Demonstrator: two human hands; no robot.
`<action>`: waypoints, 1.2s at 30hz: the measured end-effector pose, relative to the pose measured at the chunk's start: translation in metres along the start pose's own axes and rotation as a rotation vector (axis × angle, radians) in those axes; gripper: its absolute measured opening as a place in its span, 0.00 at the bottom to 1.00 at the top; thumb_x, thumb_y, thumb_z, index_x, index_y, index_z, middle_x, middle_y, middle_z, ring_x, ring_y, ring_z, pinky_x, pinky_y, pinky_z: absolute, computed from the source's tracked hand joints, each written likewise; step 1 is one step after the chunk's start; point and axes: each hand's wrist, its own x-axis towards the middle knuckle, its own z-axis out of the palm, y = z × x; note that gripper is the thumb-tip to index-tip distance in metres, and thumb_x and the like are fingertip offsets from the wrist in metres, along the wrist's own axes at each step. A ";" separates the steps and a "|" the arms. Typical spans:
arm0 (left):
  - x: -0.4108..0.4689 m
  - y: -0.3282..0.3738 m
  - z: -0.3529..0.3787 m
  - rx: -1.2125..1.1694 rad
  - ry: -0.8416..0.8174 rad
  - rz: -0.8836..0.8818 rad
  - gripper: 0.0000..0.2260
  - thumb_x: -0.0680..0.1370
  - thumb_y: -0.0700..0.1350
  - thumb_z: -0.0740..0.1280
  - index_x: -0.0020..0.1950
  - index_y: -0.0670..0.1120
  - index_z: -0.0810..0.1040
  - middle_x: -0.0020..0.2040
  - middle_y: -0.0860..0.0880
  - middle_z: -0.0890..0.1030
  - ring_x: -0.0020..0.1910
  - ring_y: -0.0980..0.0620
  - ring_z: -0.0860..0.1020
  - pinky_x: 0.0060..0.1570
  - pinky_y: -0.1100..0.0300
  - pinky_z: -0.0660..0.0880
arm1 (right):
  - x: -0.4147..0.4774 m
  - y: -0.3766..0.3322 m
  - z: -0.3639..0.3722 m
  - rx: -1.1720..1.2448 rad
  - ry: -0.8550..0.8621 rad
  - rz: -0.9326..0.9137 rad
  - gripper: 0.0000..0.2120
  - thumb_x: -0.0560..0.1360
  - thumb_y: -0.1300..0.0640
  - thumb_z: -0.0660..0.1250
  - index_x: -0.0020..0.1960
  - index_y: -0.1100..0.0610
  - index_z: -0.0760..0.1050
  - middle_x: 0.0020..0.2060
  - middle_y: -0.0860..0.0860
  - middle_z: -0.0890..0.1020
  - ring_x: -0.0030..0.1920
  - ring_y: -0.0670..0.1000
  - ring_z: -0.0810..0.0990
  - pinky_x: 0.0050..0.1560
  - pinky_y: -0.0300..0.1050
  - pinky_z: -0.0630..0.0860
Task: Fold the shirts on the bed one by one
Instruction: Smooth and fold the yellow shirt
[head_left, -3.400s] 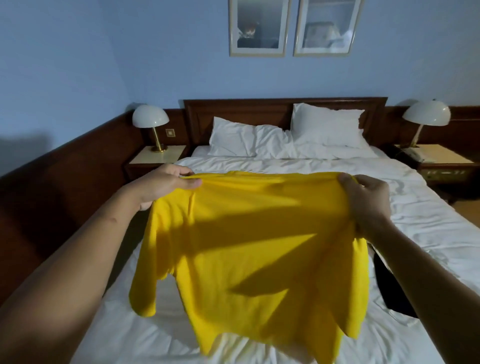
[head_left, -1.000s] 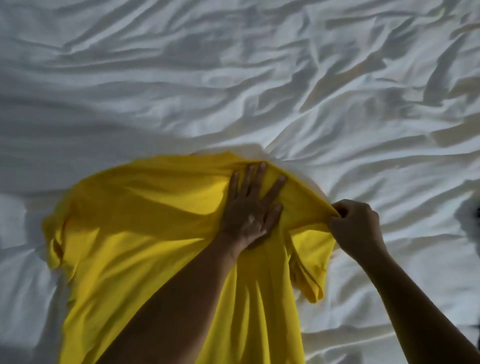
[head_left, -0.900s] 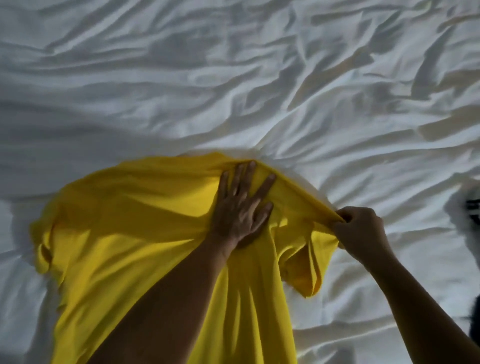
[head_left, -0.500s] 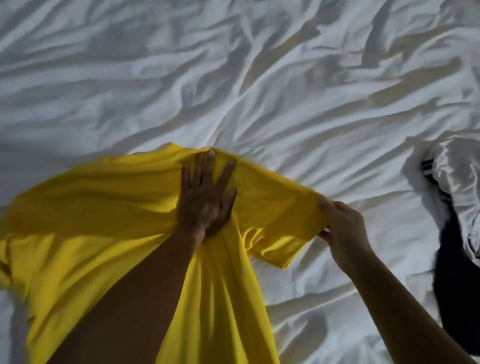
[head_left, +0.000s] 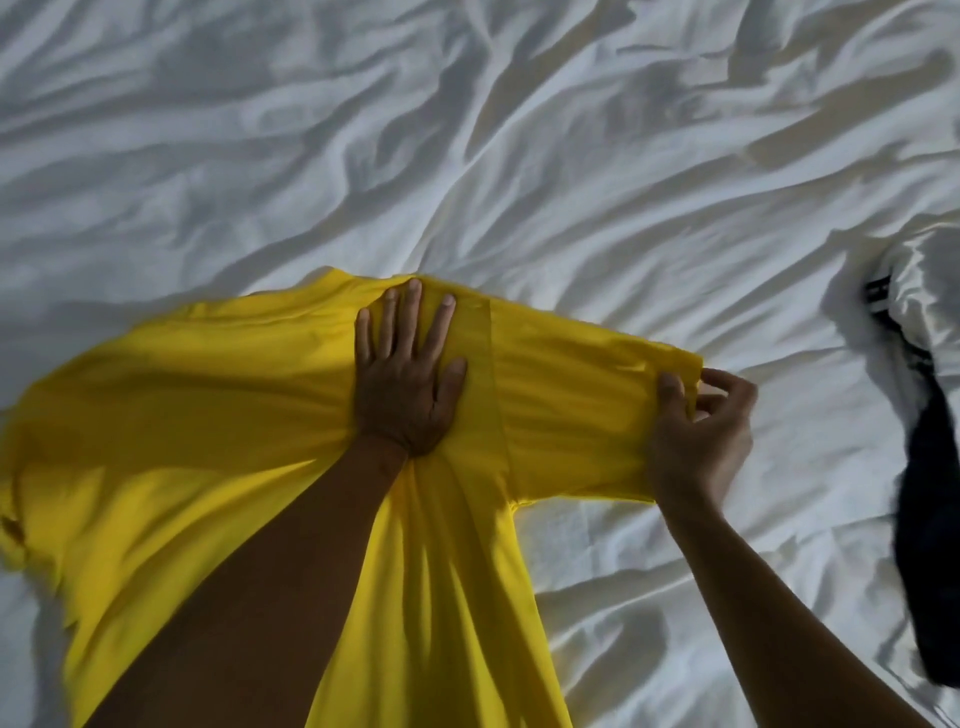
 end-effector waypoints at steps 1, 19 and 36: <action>0.000 0.000 0.000 0.003 0.002 0.001 0.29 0.85 0.60 0.52 0.85 0.50 0.59 0.85 0.42 0.55 0.84 0.40 0.52 0.79 0.34 0.50 | 0.000 0.003 0.001 -0.063 0.025 -0.092 0.18 0.79 0.51 0.70 0.65 0.55 0.70 0.50 0.52 0.79 0.52 0.59 0.80 0.46 0.51 0.72; 0.002 -0.002 0.014 0.045 0.162 0.043 0.27 0.84 0.55 0.55 0.83 0.49 0.64 0.83 0.42 0.60 0.83 0.40 0.58 0.78 0.34 0.56 | -0.010 0.041 0.043 -0.701 -0.285 -0.733 0.37 0.84 0.34 0.43 0.85 0.55 0.46 0.84 0.56 0.45 0.84 0.57 0.40 0.81 0.64 0.41; -0.121 -0.155 -0.127 0.066 0.363 -0.544 0.20 0.76 0.47 0.65 0.68 0.47 0.80 0.76 0.38 0.71 0.77 0.33 0.65 0.69 0.35 0.63 | -0.223 -0.016 0.129 -0.544 -0.563 -1.141 0.31 0.85 0.42 0.50 0.83 0.56 0.58 0.83 0.59 0.53 0.83 0.62 0.49 0.79 0.67 0.53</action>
